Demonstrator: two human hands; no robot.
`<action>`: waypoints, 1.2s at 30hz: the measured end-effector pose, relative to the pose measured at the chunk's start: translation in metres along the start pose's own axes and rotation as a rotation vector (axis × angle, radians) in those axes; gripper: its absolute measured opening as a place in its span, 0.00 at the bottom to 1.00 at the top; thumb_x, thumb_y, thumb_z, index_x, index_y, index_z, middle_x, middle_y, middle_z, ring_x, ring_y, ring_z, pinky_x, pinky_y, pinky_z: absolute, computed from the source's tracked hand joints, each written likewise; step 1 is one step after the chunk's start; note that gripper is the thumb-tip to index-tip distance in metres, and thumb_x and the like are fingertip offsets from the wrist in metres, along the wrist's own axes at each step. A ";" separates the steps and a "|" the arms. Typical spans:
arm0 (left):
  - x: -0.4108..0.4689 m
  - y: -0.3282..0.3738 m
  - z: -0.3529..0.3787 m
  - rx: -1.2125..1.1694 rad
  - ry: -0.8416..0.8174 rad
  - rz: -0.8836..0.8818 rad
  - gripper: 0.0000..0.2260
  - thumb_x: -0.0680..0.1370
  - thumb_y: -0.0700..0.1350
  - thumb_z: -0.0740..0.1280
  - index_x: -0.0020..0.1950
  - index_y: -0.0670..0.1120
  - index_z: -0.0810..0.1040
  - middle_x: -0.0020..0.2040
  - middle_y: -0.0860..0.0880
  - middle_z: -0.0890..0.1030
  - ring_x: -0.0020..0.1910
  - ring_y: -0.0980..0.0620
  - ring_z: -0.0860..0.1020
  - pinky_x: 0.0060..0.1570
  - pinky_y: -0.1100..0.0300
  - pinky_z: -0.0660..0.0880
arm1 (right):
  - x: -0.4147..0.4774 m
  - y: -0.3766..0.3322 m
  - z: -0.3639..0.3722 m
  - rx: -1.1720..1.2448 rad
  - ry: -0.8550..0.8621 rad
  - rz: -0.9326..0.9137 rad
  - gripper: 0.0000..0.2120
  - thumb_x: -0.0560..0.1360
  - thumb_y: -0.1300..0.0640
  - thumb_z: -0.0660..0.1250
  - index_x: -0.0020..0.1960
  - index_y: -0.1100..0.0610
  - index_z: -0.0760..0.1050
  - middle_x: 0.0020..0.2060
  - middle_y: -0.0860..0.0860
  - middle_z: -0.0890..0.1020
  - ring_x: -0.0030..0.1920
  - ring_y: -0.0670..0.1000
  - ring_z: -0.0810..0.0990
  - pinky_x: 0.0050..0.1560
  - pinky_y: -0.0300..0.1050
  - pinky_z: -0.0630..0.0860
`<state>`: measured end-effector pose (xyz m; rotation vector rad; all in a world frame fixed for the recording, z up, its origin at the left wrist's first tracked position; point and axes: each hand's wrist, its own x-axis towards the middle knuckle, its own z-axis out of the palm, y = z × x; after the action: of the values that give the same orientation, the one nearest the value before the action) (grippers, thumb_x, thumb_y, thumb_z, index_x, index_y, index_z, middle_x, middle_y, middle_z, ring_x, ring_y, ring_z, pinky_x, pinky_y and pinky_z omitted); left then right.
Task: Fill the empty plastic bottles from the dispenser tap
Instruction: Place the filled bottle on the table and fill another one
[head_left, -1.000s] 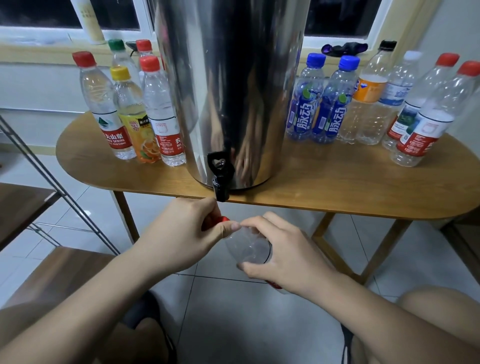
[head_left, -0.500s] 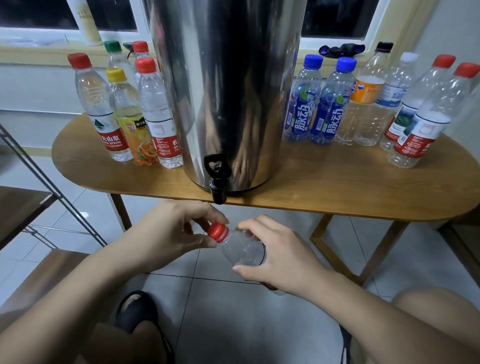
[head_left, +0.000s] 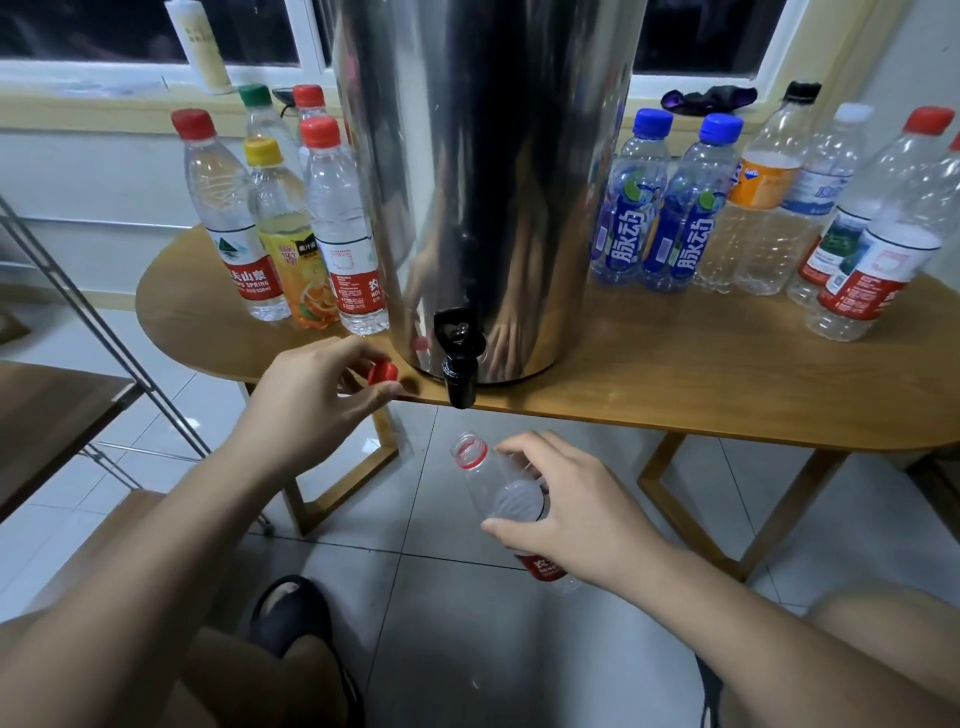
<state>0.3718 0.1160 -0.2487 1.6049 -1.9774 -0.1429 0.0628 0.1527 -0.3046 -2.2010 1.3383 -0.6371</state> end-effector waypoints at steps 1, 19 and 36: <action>0.003 -0.005 0.003 0.023 0.022 -0.014 0.12 0.78 0.58 0.77 0.58 0.55 0.85 0.49 0.59 0.83 0.47 0.58 0.81 0.46 0.57 0.80 | 0.001 0.001 0.001 0.008 0.000 0.010 0.31 0.69 0.34 0.78 0.67 0.38 0.72 0.59 0.35 0.77 0.60 0.40 0.78 0.59 0.47 0.80; -0.001 0.028 -0.014 -0.149 0.163 -0.031 0.17 0.77 0.54 0.80 0.62 0.55 0.81 0.50 0.59 0.85 0.51 0.59 0.83 0.49 0.67 0.77 | 0.008 -0.002 0.010 0.096 0.026 0.100 0.31 0.70 0.36 0.80 0.67 0.39 0.70 0.62 0.35 0.78 0.61 0.39 0.79 0.62 0.44 0.81; -0.008 0.083 -0.015 -0.331 0.258 0.248 0.10 0.80 0.43 0.77 0.61 0.50 0.83 0.48 0.53 0.83 0.49 0.51 0.82 0.48 0.66 0.71 | 0.024 -0.002 0.030 0.173 0.036 0.142 0.29 0.68 0.40 0.81 0.62 0.39 0.69 0.60 0.39 0.79 0.59 0.44 0.82 0.60 0.52 0.83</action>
<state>0.3091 0.1499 -0.2033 1.1021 -1.8222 -0.1488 0.0921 0.1370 -0.3234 -1.9475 1.3889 -0.7133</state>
